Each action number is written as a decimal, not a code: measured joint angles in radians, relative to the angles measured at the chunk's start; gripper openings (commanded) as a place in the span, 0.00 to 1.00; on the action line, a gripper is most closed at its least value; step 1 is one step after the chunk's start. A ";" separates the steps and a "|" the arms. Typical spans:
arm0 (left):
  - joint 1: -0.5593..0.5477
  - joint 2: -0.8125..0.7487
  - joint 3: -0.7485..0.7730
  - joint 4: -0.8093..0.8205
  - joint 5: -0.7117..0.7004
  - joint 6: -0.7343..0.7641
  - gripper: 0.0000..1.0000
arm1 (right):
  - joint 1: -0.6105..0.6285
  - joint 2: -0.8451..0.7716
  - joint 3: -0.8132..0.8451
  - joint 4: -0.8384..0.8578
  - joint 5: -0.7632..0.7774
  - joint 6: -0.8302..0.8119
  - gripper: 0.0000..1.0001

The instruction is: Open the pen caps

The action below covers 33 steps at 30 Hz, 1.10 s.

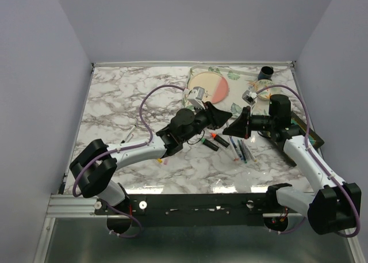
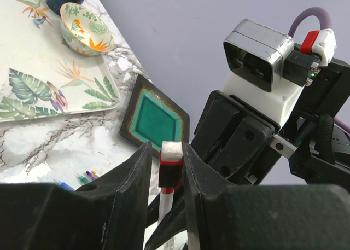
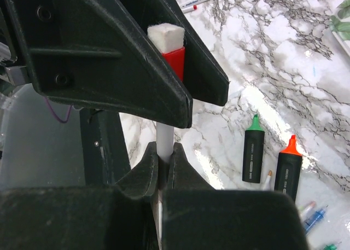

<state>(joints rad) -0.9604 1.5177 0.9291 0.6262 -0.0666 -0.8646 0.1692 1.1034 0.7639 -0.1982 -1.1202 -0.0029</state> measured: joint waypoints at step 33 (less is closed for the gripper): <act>0.420 -0.431 -0.166 -0.386 -0.029 0.006 0.00 | 0.015 0.236 0.174 -0.398 0.408 -0.405 0.06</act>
<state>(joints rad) -0.5400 1.0870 0.7631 0.2398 -0.0952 -0.8581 0.1841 1.3392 0.9375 -0.5964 -0.7120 -0.4076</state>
